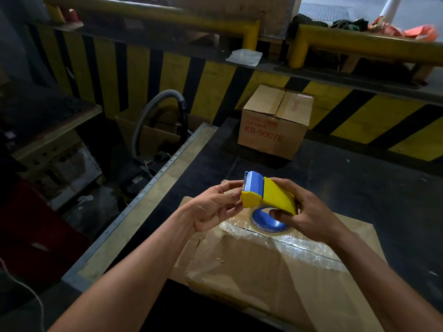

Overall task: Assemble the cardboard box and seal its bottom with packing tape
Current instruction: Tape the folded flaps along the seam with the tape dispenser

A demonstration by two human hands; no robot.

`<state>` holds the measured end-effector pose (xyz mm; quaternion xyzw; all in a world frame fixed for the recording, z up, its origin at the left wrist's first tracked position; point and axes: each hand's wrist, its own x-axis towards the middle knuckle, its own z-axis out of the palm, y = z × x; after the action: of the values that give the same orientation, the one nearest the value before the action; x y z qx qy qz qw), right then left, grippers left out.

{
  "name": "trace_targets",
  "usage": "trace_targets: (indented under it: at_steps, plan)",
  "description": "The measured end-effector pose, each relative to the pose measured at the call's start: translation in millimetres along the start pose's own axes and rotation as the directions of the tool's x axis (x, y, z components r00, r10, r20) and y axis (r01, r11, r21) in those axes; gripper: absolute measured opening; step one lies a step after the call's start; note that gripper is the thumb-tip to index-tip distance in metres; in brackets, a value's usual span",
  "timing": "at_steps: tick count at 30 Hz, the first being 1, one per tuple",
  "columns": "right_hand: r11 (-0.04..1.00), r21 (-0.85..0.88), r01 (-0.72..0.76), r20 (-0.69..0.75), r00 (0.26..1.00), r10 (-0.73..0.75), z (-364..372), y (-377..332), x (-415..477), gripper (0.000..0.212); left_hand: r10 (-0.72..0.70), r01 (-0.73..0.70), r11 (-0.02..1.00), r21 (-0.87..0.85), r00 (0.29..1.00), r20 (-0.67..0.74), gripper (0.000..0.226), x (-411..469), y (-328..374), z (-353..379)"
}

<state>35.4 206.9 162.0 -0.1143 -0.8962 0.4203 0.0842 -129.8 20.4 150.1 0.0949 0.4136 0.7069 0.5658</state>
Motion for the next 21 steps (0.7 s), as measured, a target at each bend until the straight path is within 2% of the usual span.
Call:
trace_targets:
  at_steps: [6,12,16,21]
  plan:
    - [0.999,0.037,0.011,-0.016,1.000,-0.010,0.8,5.0,-1.3,0.075,0.006,-0.006,1.000,0.024,1.000,-0.003,0.036,0.1,-1.9,4.3]
    - [0.998,0.064,-0.025,-0.030,0.999,0.027,0.1,15.5,-4.3,0.076,0.064,-0.062,0.969,0.239,0.998,-0.003,0.029,3.1,0.2,2.9]
    - [0.999,0.041,-0.020,-0.042,0.999,0.021,3.3,16.3,-7.0,0.076,0.098,-0.082,0.934,0.347,0.995,-0.028,0.039,5.7,-1.3,1.6]
    - [0.999,0.047,-0.013,-0.058,0.998,0.016,5.4,9.1,-7.6,0.075,0.113,-0.099,0.937,0.336,0.993,-0.023,0.043,5.3,-1.7,-0.9]
